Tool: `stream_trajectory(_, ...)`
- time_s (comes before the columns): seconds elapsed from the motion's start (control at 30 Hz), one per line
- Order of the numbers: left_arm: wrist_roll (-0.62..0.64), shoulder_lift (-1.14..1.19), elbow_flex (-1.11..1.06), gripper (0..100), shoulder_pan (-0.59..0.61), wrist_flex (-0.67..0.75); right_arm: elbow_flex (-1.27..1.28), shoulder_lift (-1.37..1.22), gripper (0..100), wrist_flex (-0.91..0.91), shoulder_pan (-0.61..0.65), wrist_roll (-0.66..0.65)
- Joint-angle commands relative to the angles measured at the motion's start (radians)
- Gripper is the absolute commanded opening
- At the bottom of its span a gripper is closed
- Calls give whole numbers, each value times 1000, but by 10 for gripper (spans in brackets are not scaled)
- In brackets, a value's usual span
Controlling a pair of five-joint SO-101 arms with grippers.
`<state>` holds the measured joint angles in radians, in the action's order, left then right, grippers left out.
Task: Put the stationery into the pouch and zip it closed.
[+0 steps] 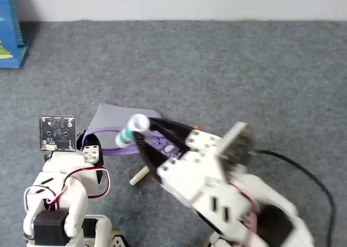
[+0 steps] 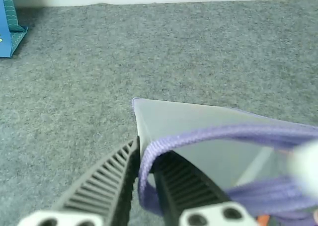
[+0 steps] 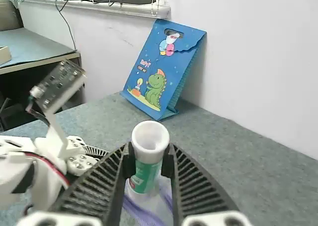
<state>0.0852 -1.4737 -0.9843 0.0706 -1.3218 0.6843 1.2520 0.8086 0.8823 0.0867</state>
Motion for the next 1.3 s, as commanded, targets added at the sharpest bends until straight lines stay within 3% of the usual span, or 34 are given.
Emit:
stream_trajectory(0.0,12,17,5,13,2,11,100,19,8,-171,12,0)
stream_trajectory(0.23,12,17,5,13,2,11,276,19,8,-351,7,-138)
stream_trajectory(0.43,12,17,5,13,2,11,387,19,8,-414,7,-164)
stream_trajectory(0.83,12,17,5,13,2,11,408,21,8,-351,1,-199)
stream_trajectory(1.0,12,17,5,13,17,9,388,119,12,-280,-142,-193)
stream_trajectory(1.27,12,17,5,13,68,11,288,188,12,38,-458,-193)
